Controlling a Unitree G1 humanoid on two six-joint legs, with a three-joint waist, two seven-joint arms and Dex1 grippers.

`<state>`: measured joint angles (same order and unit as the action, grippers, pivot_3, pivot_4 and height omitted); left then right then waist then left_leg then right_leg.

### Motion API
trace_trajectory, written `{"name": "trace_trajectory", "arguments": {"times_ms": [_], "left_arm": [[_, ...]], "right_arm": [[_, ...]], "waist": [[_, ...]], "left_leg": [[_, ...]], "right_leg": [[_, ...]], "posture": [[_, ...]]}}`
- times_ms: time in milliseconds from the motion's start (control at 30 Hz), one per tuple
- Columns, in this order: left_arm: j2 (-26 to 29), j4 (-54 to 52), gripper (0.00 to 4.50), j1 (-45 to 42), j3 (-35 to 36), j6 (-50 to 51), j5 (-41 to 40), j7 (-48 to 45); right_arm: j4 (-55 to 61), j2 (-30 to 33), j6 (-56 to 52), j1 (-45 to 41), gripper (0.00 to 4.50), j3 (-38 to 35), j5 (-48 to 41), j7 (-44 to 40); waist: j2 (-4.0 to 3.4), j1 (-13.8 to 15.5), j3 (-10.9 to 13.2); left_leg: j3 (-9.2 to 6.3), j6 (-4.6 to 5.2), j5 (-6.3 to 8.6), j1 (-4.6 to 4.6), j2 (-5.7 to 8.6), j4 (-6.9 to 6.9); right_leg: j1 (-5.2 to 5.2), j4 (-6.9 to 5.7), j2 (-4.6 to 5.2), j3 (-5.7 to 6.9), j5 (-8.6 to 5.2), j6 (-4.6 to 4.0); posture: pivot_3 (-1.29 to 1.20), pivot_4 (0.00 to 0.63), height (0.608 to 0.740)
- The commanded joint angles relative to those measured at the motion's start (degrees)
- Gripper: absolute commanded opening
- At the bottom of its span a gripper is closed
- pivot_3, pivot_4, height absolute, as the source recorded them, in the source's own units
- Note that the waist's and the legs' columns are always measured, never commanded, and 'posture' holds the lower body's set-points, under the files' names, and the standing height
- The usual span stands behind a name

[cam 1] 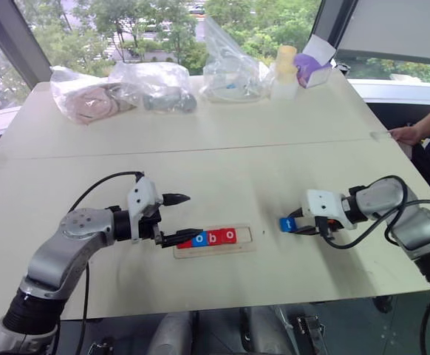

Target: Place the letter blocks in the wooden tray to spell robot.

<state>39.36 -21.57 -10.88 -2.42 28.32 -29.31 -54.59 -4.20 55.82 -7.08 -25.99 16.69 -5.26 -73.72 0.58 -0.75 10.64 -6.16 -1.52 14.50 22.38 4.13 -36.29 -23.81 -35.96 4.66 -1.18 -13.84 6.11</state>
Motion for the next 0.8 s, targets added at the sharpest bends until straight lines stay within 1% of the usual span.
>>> {"name": "trace_trajectory", "arguments": {"times_ms": [33,167,333,467,800], "left_arm": [[0.6,-2.2,4.50,0.3,1.8,-0.4,-0.7,0.1],[0.6,-2.0,4.50,0.2,1.6,-0.5,-0.7,-0.1],[0.4,-2.1,4.50,0.0,1.3,-0.4,-0.7,-0.2],[0.3,-2.4,4.50,0.1,1.3,-0.3,-0.9,-0.2],[0.6,-4.8,4.50,1.9,2.3,0.9,-2.0,0.4]], "right_arm": [[4.3,-1.6,-1.2,-0.3,1.11,-1.8,-1.4,-0.1],[12.8,-3.9,-9.6,-2.5,1.11,-2.3,-5.5,-0.8],[17.7,-6.4,-16.6,-4.1,1.11,0.1,-6.1,-0.2],[17.2,-8.4,-15.9,-4.6,1.11,3.0,-3.0,0.3],[17.3,-10.5,-16.5,-4.1,1.11,4.8,-2.0,0.6]], "waist": [[0.00,0.0,0.0],[-0.01,0.1,0.0],[0.00,0.2,0.0],[0.00,0.2,0.0],[0.00,0.1,0.0]], "left_leg": [[0.00,0.00,0.00,0.00,0.00,0.00],[0.00,-0.01,-0.01,0.02,0.00,0.00],[-0.01,-0.01,-0.01,0.02,0.00,0.00],[-0.01,-0.01,-0.01,0.03,0.02,-0.01],[-0.02,-0.02,-0.01,0.04,0.01,0.00]], "right_leg": [[-0.01,-0.01,0.00,0.00,0.00,0.00],[-0.06,-0.04,0.01,-0.04,0.00,0.00],[-0.06,-0.03,0.01,-0.03,0.00,0.00],[-0.06,-0.02,0.01,-0.02,0.01,0.00],[-0.10,-0.06,0.02,-0.02,0.01,-0.02]], "posture": [[0.00,0.150,0.740],[0.00,0.150,0.740],[0.00,0.150,0.740],[0.00,0.150,0.740],[0.00,0.150,0.740]]}}
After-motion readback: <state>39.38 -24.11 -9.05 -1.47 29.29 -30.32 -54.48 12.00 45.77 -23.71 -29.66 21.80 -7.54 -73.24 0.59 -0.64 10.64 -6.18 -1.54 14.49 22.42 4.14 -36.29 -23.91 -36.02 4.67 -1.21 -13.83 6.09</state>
